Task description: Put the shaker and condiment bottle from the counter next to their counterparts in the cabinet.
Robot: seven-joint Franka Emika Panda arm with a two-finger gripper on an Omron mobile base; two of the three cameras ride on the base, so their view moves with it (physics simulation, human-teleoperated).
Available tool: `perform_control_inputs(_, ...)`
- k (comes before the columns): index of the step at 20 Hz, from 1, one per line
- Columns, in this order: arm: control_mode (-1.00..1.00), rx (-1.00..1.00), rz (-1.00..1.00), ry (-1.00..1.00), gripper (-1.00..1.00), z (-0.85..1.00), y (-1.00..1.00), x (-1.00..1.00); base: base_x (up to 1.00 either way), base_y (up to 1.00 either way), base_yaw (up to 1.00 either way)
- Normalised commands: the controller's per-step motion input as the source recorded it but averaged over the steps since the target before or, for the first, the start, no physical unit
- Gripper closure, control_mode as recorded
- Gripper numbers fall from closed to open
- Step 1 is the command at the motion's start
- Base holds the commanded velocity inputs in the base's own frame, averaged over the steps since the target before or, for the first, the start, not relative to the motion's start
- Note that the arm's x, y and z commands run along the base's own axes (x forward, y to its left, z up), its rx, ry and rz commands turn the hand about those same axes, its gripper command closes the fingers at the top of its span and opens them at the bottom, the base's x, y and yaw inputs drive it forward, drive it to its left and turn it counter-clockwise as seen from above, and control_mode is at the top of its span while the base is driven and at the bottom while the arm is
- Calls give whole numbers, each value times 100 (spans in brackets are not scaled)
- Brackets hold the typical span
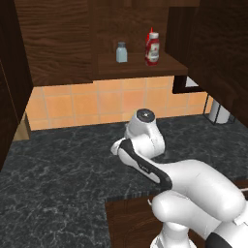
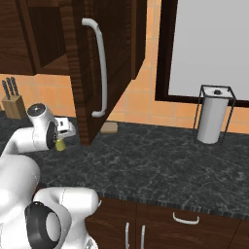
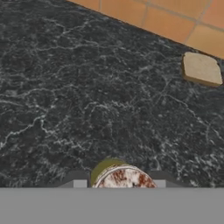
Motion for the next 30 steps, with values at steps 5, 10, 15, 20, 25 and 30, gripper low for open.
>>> perform_control_inputs(5,-100,6,0,0,100,69,-3,0,0,0,0)
perform_control_inputs(10,-100,0,0,0,100,52,0,0,0,0,0)
perform_control_inputs(15,-100,0,0,-3,100,49,0,0,0,0,0)
perform_control_inputs(20,-100,0,0,-9,100,51,0,0,0,0,0)
perform_control_inputs(25,-100,0,0,-9,100,52,-5,0,0,0,0)
perform_control_inputs(30,-100,0,0,-8,100,54,-11,0,0,0,0)
